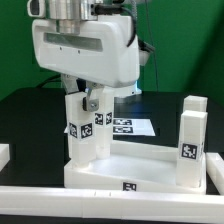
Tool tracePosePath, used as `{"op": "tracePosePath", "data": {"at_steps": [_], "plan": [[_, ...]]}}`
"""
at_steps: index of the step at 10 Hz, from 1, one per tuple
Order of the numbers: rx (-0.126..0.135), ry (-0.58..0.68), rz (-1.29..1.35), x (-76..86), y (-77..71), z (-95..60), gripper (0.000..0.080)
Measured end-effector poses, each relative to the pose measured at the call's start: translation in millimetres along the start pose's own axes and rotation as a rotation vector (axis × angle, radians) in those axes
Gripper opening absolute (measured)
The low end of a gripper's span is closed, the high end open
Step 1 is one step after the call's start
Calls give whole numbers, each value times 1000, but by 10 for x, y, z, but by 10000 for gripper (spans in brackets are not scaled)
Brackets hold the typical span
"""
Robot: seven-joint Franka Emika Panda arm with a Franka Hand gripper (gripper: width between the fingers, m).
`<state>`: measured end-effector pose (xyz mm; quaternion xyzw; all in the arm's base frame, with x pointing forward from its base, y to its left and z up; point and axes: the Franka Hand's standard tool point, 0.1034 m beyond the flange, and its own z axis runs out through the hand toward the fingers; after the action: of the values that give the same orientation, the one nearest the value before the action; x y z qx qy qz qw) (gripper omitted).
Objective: Assemble desk
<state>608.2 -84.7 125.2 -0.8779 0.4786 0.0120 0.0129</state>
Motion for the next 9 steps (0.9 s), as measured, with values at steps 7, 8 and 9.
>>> {"op": "tracePosePath", "data": {"at_steps": [7, 8, 9], "plan": [[39, 3, 660, -20, -76, 15, 290], [49, 4, 770, -31, -101, 19, 290], [53, -2, 828, -37, -111, 19, 291]]}}
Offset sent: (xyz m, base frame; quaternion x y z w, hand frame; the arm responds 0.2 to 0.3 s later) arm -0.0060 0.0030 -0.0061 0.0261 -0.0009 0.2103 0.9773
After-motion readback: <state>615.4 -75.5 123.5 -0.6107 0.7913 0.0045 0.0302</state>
